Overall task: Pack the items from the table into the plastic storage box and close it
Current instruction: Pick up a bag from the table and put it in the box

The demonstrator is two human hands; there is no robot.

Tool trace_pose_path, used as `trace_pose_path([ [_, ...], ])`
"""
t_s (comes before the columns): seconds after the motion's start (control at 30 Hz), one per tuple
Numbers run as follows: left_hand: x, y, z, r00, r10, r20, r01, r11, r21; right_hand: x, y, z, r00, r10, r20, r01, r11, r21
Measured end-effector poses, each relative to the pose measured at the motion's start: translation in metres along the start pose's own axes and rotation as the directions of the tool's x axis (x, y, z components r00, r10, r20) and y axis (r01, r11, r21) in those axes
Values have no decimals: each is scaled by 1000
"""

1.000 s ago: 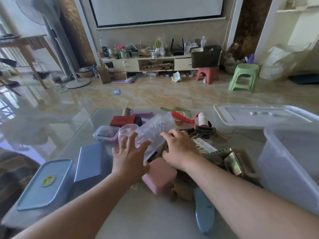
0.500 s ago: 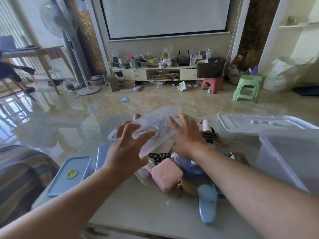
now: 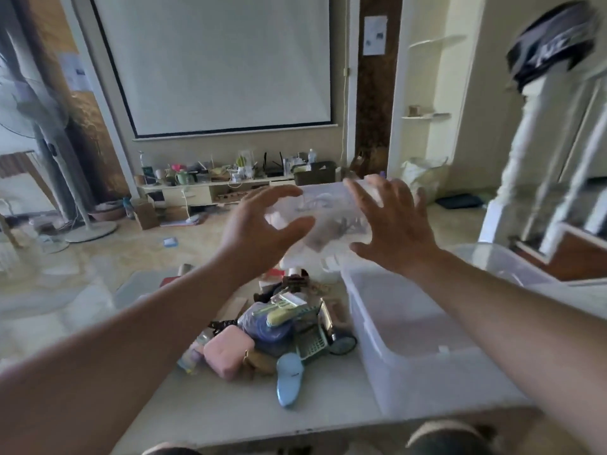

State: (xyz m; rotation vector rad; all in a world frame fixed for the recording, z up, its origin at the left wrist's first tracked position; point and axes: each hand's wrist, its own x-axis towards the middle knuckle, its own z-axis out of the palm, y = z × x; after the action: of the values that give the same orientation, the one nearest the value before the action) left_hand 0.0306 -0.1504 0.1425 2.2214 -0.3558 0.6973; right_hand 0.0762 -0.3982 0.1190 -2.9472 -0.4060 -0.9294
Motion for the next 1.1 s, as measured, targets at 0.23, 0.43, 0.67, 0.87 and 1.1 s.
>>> trace_pose_path([
  [0.23,21,48,105,913,-334,236,398,856,-331,-74,110,1,990,7,139,-8,1000,2],
  [0.43,21,40,184,604,-325,727,665,709,-235,-84,177,24,864,124,488,-130,991,-22],
  [0.67,3,33,262,338,-386,858,-22,909,417,-101,193,91,516,21,856,-1,1000,-23],
  [0.87,-16,14,307,123,-446,887,-273,844,462,-95,175,142,237,-63,969,120,992,35],
  [1.1,-17,-11,329,48,-477,878,-698,613,371,-93,171,154,211,-133,968,110,988,111],
])
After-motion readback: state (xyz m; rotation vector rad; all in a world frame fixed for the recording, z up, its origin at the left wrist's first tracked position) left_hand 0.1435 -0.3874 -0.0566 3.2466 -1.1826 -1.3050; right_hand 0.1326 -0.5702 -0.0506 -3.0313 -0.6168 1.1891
